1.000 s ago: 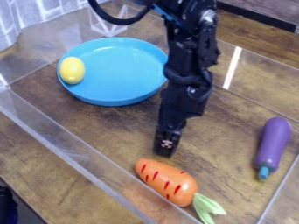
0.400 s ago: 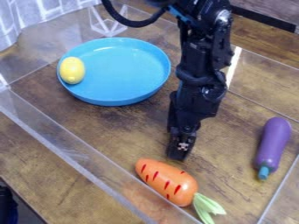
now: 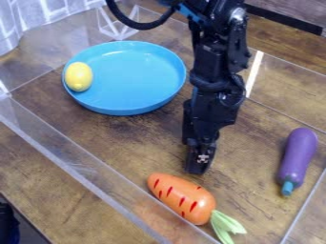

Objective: Move the carrot to the right side

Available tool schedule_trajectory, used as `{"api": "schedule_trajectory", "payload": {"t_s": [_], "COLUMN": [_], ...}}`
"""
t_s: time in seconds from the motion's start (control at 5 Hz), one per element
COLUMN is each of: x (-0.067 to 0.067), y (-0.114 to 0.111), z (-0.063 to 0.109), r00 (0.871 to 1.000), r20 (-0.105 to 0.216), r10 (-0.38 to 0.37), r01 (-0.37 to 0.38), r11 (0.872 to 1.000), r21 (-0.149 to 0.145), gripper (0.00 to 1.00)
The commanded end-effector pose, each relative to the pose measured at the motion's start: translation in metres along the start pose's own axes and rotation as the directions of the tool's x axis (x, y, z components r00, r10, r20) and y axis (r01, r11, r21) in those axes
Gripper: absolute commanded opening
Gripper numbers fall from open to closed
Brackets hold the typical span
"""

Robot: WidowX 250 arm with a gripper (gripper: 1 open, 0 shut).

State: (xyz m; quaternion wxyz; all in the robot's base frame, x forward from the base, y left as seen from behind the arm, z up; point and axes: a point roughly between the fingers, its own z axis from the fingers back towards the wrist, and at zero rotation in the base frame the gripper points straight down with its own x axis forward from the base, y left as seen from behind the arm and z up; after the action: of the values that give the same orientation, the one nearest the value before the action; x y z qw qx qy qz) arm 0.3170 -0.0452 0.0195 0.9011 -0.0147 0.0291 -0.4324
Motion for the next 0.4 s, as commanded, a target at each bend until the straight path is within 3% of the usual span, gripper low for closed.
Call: {"api": "schedule_trajectory", "payload": {"t_s": [0.0,0.2], "x": [-0.0135,-0.0208], "y": [-0.0047,-0.0126], "z": [-0.0023,-0.0033], "r00": [1.0,0.999], "r20": [-0.009,-0.013], "r10": [-0.014,-0.049], "r01": [0.014,0.048], "r11": [1.0,0.999], "r21": [-0.014,-0.023], "gripper": [1.0,1.0]}}
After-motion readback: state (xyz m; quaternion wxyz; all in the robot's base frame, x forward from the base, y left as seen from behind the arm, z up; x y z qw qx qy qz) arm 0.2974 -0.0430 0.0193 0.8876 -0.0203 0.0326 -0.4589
